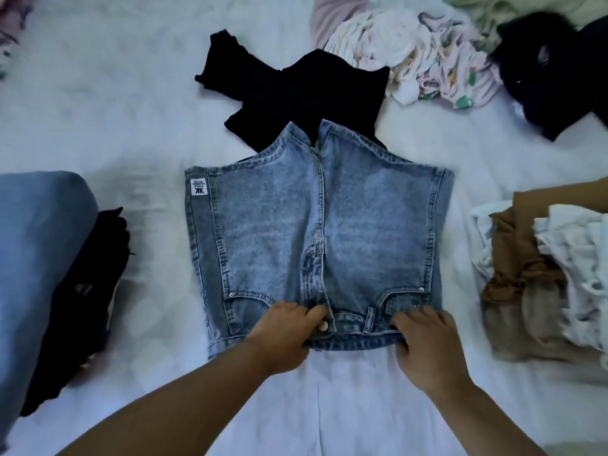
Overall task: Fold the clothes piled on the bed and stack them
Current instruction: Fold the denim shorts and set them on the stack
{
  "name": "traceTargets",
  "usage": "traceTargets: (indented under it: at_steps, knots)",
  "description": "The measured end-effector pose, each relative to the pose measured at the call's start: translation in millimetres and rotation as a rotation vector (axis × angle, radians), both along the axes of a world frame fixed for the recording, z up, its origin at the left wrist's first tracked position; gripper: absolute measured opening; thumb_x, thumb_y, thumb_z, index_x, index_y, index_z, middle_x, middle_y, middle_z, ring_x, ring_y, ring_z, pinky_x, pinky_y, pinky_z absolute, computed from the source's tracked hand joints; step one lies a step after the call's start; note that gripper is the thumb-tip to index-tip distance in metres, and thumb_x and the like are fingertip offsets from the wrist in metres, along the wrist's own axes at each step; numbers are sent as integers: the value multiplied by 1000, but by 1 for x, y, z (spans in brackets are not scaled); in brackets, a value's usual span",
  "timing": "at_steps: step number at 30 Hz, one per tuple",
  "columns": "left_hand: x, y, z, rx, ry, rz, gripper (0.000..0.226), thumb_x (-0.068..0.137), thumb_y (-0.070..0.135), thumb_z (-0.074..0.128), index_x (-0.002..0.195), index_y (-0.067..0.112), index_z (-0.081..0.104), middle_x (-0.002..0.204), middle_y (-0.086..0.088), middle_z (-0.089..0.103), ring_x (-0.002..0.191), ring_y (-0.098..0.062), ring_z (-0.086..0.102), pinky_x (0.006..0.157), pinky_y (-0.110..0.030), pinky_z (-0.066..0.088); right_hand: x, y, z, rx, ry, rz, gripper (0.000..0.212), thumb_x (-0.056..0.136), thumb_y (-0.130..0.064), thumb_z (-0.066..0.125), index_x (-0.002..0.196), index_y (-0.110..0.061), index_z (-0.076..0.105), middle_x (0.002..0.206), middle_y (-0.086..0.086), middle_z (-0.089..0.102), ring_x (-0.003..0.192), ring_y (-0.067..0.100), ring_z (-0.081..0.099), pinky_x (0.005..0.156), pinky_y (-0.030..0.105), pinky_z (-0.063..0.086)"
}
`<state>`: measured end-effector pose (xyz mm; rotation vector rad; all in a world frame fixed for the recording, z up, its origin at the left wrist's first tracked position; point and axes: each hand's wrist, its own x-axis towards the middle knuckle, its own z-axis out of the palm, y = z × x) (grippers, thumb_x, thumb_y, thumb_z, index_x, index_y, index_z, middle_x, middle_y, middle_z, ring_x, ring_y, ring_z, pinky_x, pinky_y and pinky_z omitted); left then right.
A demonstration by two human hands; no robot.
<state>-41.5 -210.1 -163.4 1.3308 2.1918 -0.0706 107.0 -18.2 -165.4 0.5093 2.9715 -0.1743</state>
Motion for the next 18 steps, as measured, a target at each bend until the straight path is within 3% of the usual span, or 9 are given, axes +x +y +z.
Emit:
traceTargets:
  at_steps: [3, 6, 8, 9, 11, 13, 15, 17, 18]
  knots:
    - [10, -8, 14, -41, -141, 44, 48, 87, 19, 50, 133, 24, 37, 113, -8, 61, 102, -31, 56, 78, -33, 40, 11, 1, 16, -94, -147, 98, 26, 34, -18, 74, 52, -26, 57, 50, -5, 50, 48, 16, 54, 46, 26, 41]
    - [31, -15, 21, -62, -285, 123, 52, 84, 18, 53, 133, 27, 36, 111, -6, 63, 100, -27, 58, 76, -32, 43, 31, -1, 21, -220, -278, 118, 48, 21, -15, 78, 44, -29, 38, 41, -8, 28, 38, 9, 35, 42, 11, 13]
    - [46, -19, 25, -97, -371, 193, 62, 82, 18, 55, 137, 30, 30, 111, -6, 63, 98, -27, 58, 76, -32, 46, 43, 0, 23, -229, -285, 180, 55, 24, -16, 74, 49, -27, 26, 48, -7, 5, 42, 10, 23, 44, 12, -1]
    - [53, -20, 26, -111, -389, 206, 65, 82, 18, 56, 139, 32, 28, 112, -7, 63, 98, -27, 58, 76, -33, 47, 46, 0, 27, -218, -293, 206, 52, 31, -16, 74, 52, -26, 27, 51, -7, 2, 46, 10, 24, 44, 12, 1]
    - [66, -23, 28, -113, -411, 231, 66, 82, 17, 57, 140, 34, 29, 111, -8, 63, 97, -27, 59, 77, -34, 49, 54, -2, 32, -249, -334, 174, 27, 60, -15, 65, 62, -24, 40, 54, -8, 17, 60, 13, 37, 46, 20, 20]
    - [79, -27, 27, -102, -403, 255, 66, 83, 18, 57, 140, 35, 30, 111, -8, 63, 97, -27, 59, 78, -33, 49, 60, -7, 39, -317, -452, 156, 9, 77, -14, 51, 79, -23, 48, 65, -9, 36, 79, 17, 44, 61, 28, 29]
    - [87, -30, 26, -132, -364, 204, 70, 82, 24, 61, 142, 35, 26, 115, -8, 61, 102, -28, 57, 83, -34, 47, 62, -10, 43, -318, -560, 172, 21, 81, -16, 51, 101, -22, 56, 95, -4, 55, 100, 20, 50, 74, 27, 35]
    - [91, -30, 27, -256, -324, 111, 84, 79, 40, 68, 147, 36, 18, 126, -7, 55, 114, -28, 50, 95, -35, 40, 66, -8, 43, -347, -685, 192, 38, 83, -28, 58, 121, -23, 52, 124, 1, 50, 118, 21, 45, 92, 30, 37]
    - [93, -29, 28, -320, -296, 75, 89, 78, 49, 68, 148, 35, 16, 132, -7, 49, 120, -28, 45, 100, -36, 35, 66, -5, 43, -412, -708, 146, 40, 84, -38, 60, 120, -24, 54, 123, 0, 51, 117, 20, 47, 93, 30, 38]
